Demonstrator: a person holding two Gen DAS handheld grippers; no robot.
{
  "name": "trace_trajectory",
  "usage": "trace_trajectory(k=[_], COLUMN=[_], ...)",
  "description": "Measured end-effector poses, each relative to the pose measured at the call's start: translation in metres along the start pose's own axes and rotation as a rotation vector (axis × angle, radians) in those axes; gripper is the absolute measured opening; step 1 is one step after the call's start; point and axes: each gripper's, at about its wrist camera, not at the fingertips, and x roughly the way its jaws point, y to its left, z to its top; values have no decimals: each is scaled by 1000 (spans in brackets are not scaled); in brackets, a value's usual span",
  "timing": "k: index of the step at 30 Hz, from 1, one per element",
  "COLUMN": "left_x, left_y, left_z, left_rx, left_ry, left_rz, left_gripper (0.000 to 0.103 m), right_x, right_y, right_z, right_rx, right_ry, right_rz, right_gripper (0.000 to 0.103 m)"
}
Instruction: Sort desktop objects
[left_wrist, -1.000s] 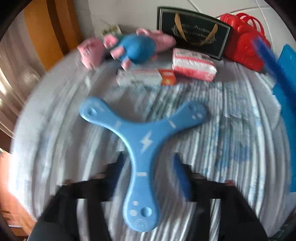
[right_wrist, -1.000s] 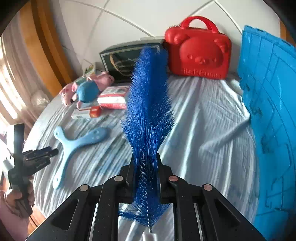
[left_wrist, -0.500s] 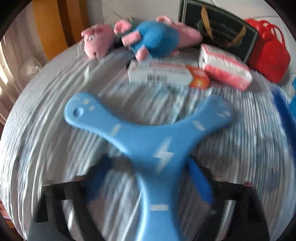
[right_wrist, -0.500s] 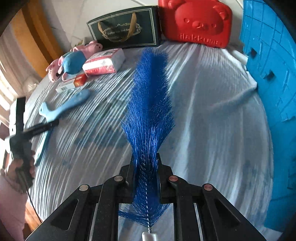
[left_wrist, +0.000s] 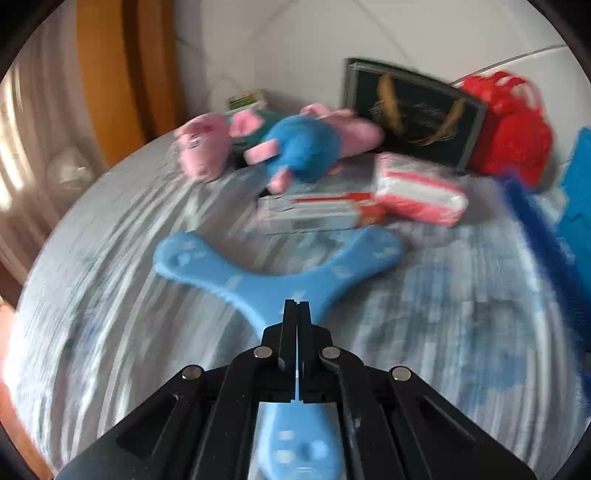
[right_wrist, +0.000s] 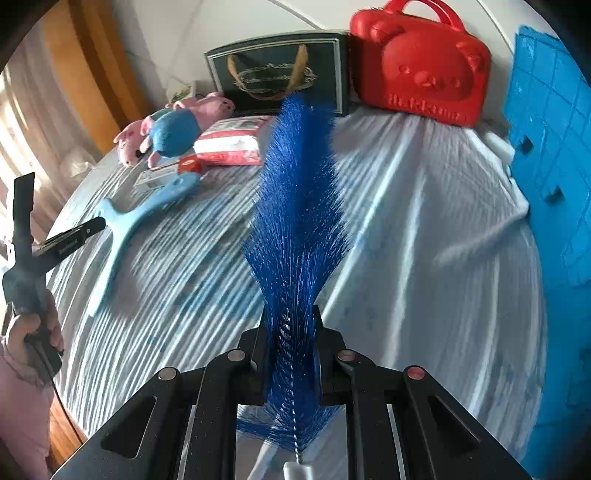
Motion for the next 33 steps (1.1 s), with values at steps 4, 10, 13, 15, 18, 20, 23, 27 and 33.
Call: trace_trajectory(k=[4,10,13,15,18,20,23,27,33], left_x=[-4,23,35,48,62,73,85,92,105], left_y=[-5,-31,-37,-33,-15,-6,-15,2,26], left_z=[-2,15,15,10,5,-2,-17,-18,-29], left_rx=[54,205,314,338,253,203,301,166,90], left_ry=[25,185,246,328,301,288,245,304,250], left_rz=[11,-26,-61,-105,-179,-225,-204,-305,-192], left_gripper=[0,3,3,4,12,12,13,29,103], right_x=[1,10,8,7,9,12,20,26,26], right_y=[3,-1,-4,-8,-13,-16,-13,-4,6], right_z=[1,-8,-11,-12,-12,-11,-7,-3,7], right_rx=[0,26,39,49,79,100,112,100,90], right_ry=[0,24,24,22,21,23,32,43,39], right_rz=[14,19,12,5,-3,-5,-10,-11,-4], right_gripper=[17,17,18,18,19,20,20,21,22])
